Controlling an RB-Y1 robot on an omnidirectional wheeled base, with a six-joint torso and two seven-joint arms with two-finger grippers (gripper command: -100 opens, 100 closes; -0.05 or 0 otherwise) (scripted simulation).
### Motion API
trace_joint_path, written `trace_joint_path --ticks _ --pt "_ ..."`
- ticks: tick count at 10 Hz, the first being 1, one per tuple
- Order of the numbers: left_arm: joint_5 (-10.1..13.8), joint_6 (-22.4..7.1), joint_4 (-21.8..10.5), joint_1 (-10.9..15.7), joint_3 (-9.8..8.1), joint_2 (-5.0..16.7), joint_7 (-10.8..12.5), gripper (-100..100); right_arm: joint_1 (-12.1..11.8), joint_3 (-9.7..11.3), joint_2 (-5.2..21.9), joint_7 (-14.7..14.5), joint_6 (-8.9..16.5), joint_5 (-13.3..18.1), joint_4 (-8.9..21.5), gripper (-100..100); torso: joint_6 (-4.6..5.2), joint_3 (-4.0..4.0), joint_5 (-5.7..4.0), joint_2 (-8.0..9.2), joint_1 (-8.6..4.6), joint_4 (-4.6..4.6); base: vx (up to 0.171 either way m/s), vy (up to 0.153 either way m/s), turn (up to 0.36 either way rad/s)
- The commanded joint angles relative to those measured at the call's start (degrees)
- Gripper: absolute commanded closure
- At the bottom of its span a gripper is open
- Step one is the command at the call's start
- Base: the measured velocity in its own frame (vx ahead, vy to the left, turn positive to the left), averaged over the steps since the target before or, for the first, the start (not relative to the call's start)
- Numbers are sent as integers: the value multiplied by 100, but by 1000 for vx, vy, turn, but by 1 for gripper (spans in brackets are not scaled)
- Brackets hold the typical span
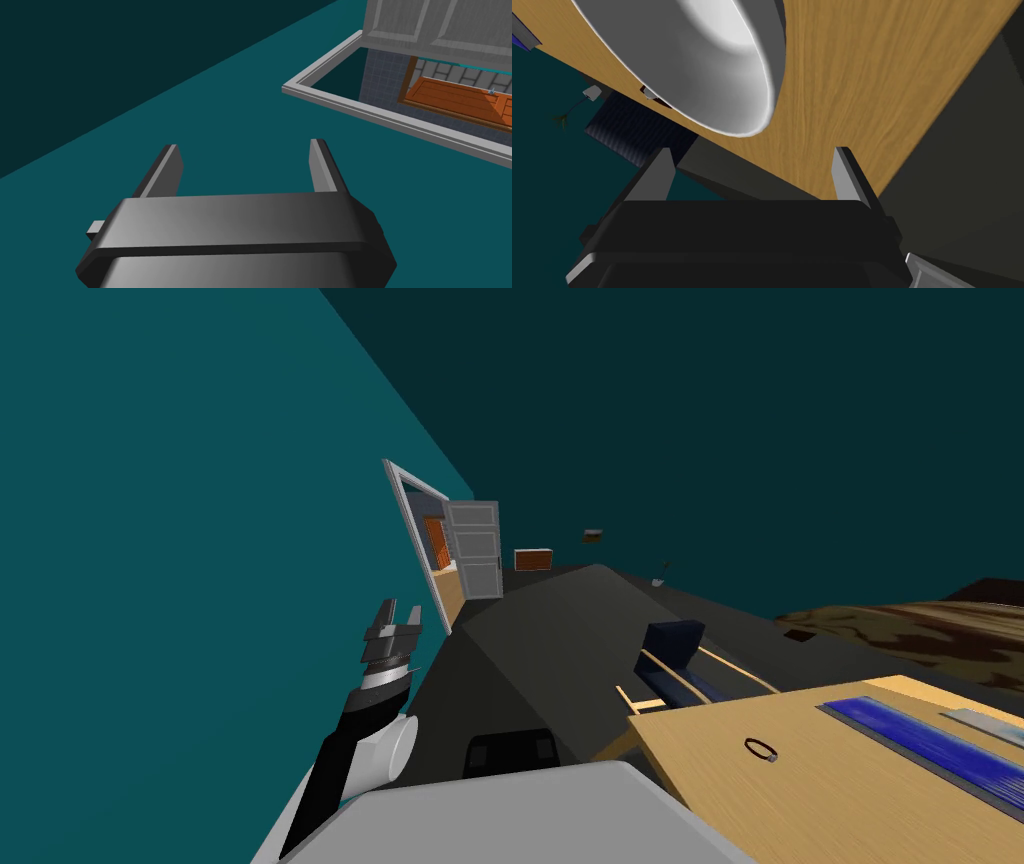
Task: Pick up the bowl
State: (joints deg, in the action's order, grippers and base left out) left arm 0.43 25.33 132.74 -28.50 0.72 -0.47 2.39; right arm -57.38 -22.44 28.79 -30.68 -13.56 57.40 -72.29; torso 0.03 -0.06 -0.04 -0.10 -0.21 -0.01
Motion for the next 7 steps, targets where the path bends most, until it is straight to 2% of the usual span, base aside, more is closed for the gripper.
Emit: trace_joint_path --ticks 1,5,6,7 --pt "0 0 0 0 0 0 0 0 -64 58 73 62 -4 201 286 -100 0 0 0 0 0 0 42 -67 111" --pt "0 0 0 0 0 0 0 0 -169 208 46 74 -93 571 752 -100 1 3 0 5 2 1 25 -57 130" --pt "0 0 0 0 0 0 0 0 -155 324 -14 78 -146 667 876 -100 2 4 1 8 6 2 16 -40 84" --pt "0 0 0 0 0 0 0 0 -155 324 -14 78 -146 667 876 -100 1 4 1 7 10 2 14 -26 28"
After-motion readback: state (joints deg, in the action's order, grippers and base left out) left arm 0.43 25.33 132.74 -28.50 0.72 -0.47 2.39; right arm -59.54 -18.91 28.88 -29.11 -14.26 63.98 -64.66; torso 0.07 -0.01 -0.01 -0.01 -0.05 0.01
